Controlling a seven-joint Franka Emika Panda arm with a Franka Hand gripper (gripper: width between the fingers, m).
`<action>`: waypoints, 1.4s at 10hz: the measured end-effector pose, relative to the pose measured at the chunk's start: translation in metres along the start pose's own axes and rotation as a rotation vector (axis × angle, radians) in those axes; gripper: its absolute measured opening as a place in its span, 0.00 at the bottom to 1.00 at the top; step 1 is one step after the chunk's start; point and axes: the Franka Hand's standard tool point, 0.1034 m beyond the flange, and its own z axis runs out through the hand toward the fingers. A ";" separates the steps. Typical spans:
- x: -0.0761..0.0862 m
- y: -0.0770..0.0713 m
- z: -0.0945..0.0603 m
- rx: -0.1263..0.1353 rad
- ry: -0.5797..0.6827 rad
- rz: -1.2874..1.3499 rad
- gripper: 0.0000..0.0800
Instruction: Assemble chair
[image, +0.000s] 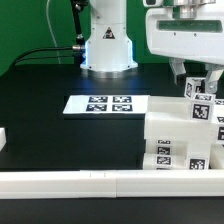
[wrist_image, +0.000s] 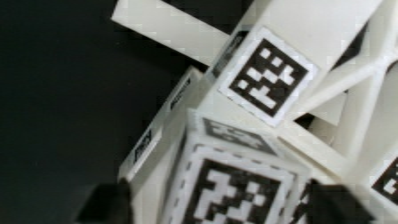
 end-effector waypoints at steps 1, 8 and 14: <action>0.001 -0.003 -0.002 -0.005 -0.008 -0.188 0.76; 0.000 -0.005 0.000 -0.085 0.020 -0.964 0.81; 0.000 -0.004 0.001 -0.108 0.039 -0.911 0.35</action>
Offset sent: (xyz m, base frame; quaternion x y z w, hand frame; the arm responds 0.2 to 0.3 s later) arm 0.0000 0.0000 0.0000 0.0000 0.0000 -0.1938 0.9810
